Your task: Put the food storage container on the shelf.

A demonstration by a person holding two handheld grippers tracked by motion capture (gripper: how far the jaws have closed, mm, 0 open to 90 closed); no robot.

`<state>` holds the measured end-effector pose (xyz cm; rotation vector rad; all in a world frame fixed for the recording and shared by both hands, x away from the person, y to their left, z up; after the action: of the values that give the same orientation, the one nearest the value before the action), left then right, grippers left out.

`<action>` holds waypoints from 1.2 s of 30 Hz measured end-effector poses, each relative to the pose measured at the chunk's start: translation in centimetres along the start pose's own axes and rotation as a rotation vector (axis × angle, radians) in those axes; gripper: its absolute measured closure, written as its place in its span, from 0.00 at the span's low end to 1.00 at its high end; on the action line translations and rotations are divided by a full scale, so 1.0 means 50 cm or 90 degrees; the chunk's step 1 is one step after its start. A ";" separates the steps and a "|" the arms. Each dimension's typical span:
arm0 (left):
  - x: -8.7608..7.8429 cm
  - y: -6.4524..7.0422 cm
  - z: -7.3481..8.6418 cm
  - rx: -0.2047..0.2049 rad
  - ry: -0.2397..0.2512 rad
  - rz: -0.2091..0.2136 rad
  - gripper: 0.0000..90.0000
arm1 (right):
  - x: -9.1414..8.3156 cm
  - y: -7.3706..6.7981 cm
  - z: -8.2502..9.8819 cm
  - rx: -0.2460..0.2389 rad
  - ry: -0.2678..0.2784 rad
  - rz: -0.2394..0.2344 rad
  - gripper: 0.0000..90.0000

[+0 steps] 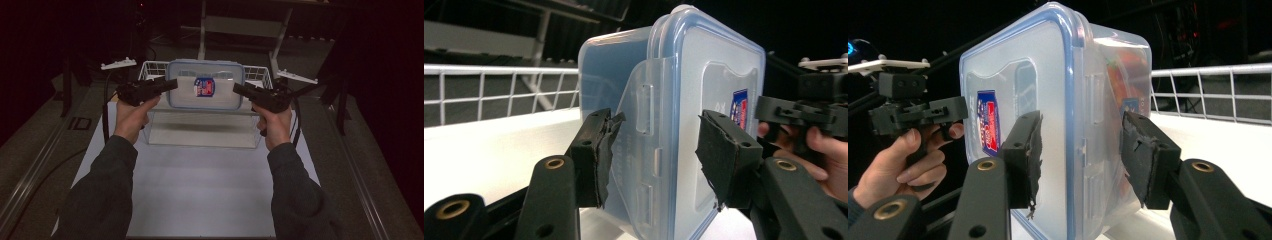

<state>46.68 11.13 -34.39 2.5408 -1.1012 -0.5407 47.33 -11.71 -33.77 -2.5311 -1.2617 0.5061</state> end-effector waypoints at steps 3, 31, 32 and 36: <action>0.014 -0.015 0.013 -0.009 -0.019 -0.017 0.54 | 0.007 0.012 0.009 0.002 -0.014 0.016 0.57; 0.053 -0.047 0.002 -0.016 0.012 -0.173 0.67 | 0.046 0.069 0.032 0.066 -0.033 0.119 0.57; 0.054 -0.047 0.001 -0.014 0.015 -0.179 0.66 | 0.051 0.068 0.038 0.046 -0.043 0.122 0.56; 0.051 -0.040 0.000 0.007 0.020 -0.185 0.64 | 0.052 0.062 0.040 0.004 -0.048 0.134 0.56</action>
<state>49.53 10.55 -35.79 2.7260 -0.7290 -0.5633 50.13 -11.27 -37.26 -2.6764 -1.0207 0.6556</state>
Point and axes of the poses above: each handheld gripper's, and its own axes: x roughly forward along the jaws, z roughly out of its underside, y roughly to its right, the point moved 10 cm from there along x, roughly forward along the jaws, and after that the axes turned 2 degrees about -x, right-handed, at the moved point
